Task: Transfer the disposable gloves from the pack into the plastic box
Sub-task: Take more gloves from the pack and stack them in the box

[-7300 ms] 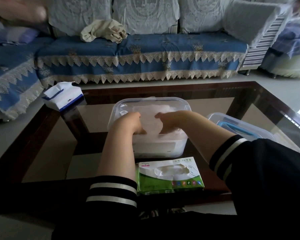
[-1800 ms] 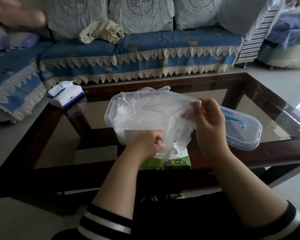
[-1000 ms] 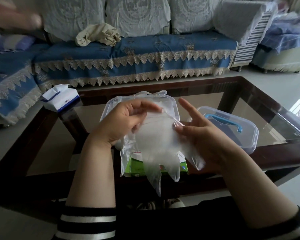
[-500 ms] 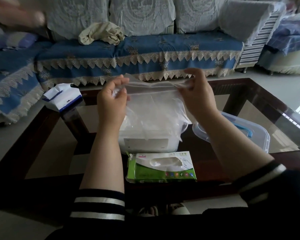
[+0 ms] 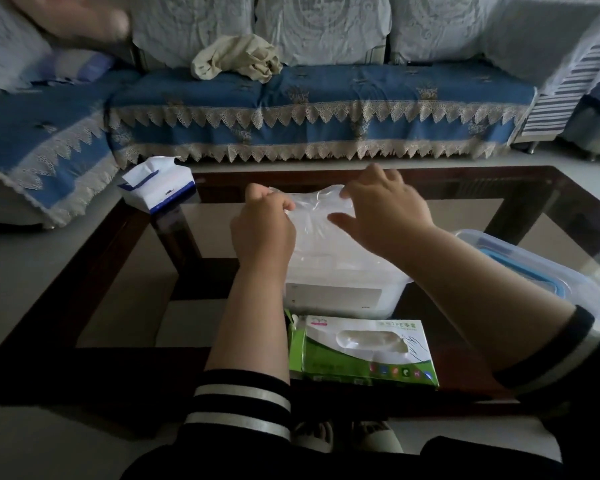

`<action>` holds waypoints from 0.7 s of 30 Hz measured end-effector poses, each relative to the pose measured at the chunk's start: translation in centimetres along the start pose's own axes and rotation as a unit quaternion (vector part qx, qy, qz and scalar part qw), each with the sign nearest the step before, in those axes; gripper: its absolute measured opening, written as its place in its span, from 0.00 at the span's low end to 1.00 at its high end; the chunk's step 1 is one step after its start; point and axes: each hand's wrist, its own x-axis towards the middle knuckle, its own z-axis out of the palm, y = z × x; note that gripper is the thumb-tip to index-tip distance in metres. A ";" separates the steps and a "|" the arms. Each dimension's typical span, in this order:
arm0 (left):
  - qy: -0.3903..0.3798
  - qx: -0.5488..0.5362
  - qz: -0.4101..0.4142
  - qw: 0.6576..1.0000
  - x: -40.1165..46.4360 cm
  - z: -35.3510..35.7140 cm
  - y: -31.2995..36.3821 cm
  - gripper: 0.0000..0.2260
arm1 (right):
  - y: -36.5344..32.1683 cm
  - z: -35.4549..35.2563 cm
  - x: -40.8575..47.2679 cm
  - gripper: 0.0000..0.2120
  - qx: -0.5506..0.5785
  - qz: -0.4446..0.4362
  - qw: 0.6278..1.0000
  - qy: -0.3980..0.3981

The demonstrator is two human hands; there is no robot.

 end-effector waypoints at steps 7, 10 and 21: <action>-0.195 0.194 0.003 0.961 -0.4 0.0 0.6 0.13 | 0.0 4.0 3.3 0.44 0.027 -0.048 0.957 -0.284; -0.273 0.240 -0.011 0.932 -0.4 -0.1 0.8 0.16 | 0.1 6.7 4.3 0.42 0.015 -0.049 0.934 -0.353; -0.323 0.239 -0.043 0.914 -0.8 -1.7 0.8 0.20 | -0.5 6.3 4.1 0.37 0.055 -0.118 0.922 -0.365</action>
